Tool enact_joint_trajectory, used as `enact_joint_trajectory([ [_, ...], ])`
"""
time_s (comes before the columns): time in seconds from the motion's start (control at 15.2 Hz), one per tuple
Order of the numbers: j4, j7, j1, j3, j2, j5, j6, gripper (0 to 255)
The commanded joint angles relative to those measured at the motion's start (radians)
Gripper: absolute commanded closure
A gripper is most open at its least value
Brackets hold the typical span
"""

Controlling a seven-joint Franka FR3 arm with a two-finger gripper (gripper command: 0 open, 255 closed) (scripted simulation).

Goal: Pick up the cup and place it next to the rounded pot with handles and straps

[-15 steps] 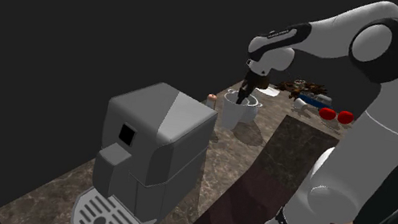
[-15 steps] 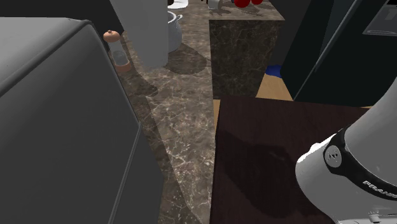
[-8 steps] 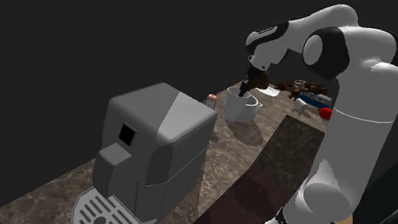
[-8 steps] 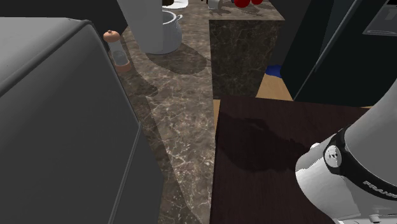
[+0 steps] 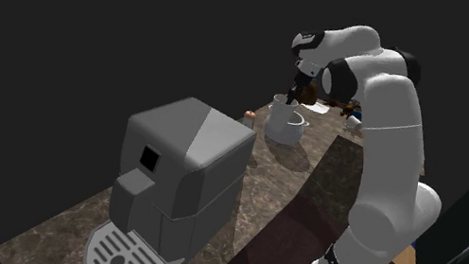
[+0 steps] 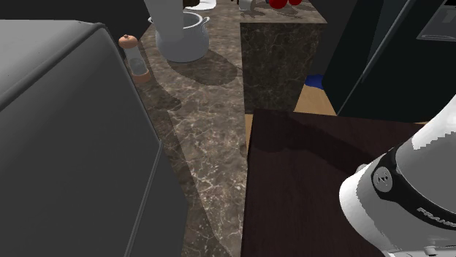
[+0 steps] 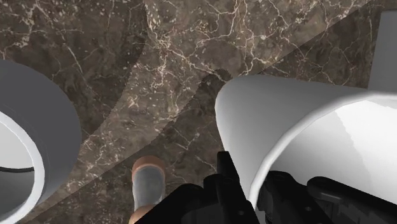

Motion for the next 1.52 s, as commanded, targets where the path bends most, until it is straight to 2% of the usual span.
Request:
enact_joint_trajectory([
  [0.0, 0.076, -0.003, -0.038, 0.012, 0.052, 0.017, -0.027, 255],
  [1.45, -0.052, -0.080, -0.037, 0.059, 0.157, 0.088, 0.182, 255],
])
